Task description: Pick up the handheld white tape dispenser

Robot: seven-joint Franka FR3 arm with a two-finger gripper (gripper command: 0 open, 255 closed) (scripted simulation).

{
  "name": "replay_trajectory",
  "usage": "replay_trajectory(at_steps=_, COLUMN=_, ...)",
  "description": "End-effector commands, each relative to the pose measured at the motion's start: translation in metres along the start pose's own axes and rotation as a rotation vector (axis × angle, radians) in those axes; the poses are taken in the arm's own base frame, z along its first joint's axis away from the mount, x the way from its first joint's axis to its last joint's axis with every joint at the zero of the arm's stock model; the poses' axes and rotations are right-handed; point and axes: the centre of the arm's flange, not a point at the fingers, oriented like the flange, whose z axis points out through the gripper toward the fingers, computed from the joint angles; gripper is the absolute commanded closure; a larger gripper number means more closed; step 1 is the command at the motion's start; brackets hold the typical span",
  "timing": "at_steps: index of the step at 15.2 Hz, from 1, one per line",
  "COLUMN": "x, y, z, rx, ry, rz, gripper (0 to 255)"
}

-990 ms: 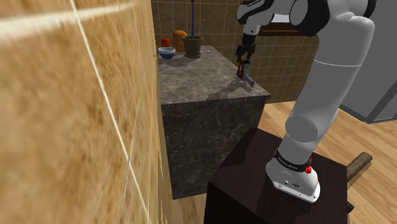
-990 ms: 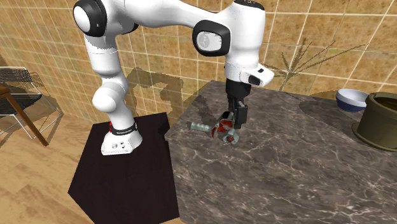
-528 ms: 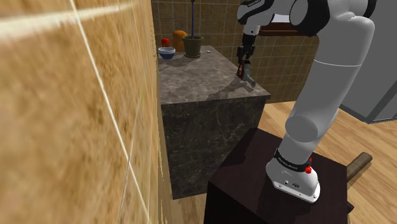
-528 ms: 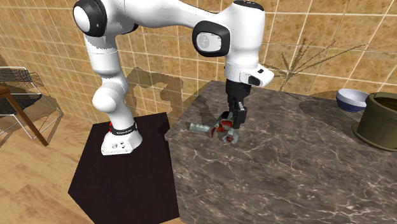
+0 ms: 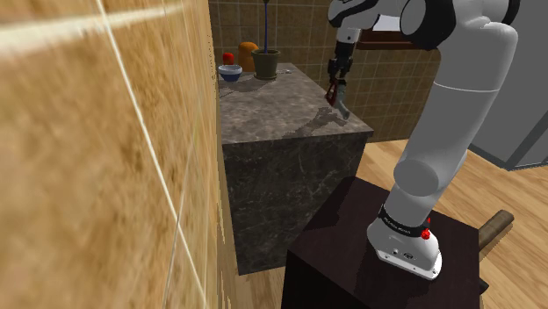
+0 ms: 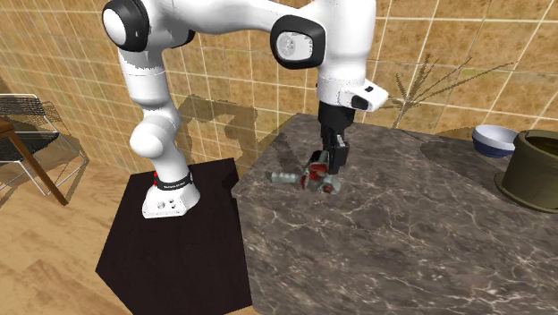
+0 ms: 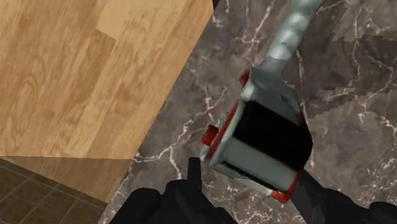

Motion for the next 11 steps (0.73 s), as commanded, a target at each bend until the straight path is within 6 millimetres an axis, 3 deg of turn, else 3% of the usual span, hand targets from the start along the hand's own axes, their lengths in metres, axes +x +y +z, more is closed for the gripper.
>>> replay_trajectory(at_steps=1, x=0.000, y=0.000, z=-0.010, rx=0.000, ry=0.000, rz=0.000, gripper=255)
replay_trajectory(at_steps=11, x=0.002, y=-0.002, z=-0.059, rx=0.000, ry=0.000, rz=0.000, gripper=255)
